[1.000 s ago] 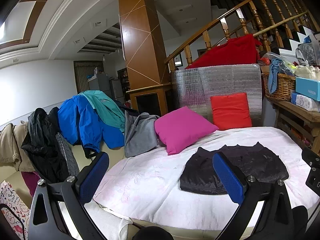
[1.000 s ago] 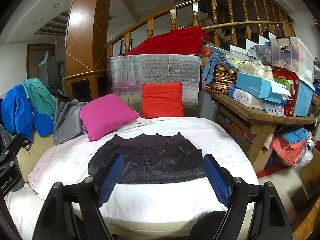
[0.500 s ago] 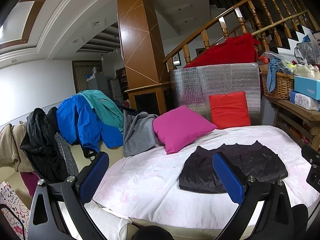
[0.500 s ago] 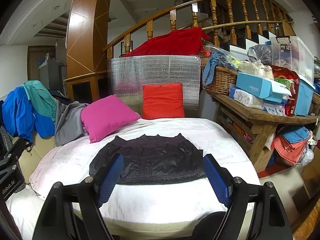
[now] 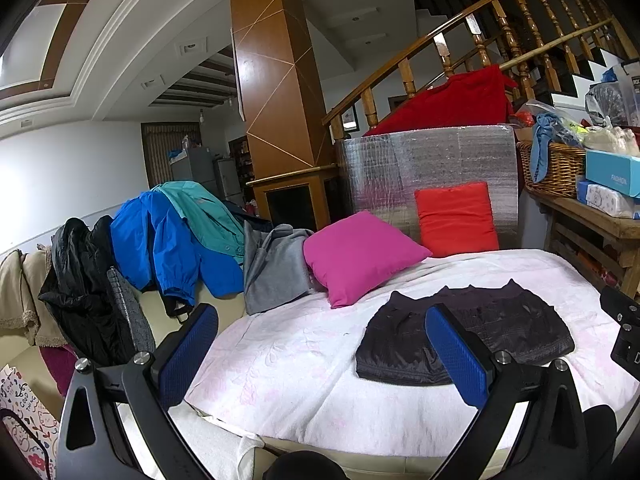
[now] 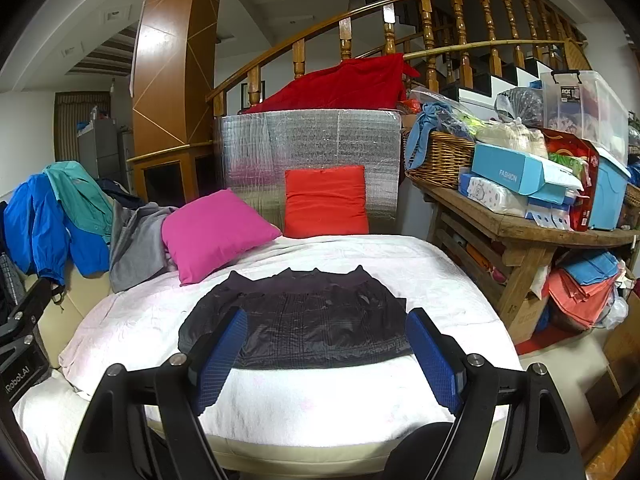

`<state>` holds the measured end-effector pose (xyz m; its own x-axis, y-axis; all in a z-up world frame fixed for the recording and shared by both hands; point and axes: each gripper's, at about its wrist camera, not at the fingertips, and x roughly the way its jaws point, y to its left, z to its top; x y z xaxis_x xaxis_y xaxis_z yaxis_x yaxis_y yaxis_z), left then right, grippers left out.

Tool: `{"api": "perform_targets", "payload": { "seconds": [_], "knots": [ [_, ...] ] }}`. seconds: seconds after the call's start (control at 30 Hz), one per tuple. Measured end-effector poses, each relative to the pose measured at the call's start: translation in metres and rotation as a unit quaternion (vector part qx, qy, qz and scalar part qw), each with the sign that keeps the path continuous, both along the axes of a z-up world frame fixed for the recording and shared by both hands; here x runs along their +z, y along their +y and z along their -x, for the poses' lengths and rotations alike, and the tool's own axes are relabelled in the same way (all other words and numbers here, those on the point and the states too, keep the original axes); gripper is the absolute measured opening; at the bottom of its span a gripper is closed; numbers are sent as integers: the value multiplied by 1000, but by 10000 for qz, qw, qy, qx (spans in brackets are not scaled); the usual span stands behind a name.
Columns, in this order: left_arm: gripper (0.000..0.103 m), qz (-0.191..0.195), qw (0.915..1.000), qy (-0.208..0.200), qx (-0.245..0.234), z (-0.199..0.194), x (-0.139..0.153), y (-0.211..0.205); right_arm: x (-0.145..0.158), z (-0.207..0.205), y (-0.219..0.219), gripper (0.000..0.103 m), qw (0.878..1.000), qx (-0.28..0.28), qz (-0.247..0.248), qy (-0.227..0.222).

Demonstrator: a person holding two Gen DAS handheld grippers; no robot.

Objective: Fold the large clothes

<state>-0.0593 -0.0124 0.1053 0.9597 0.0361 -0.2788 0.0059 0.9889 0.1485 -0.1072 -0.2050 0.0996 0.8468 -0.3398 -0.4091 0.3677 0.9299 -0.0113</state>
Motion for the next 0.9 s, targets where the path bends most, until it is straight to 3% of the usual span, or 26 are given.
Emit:
{"api": "perform_targets", "payload": {
  "seconds": [0.9],
  "knots": [
    [103, -32, 10000, 32, -57, -3, 1, 1, -3, -11, -6, 84, 9998, 67, 41, 185]
  ]
}}
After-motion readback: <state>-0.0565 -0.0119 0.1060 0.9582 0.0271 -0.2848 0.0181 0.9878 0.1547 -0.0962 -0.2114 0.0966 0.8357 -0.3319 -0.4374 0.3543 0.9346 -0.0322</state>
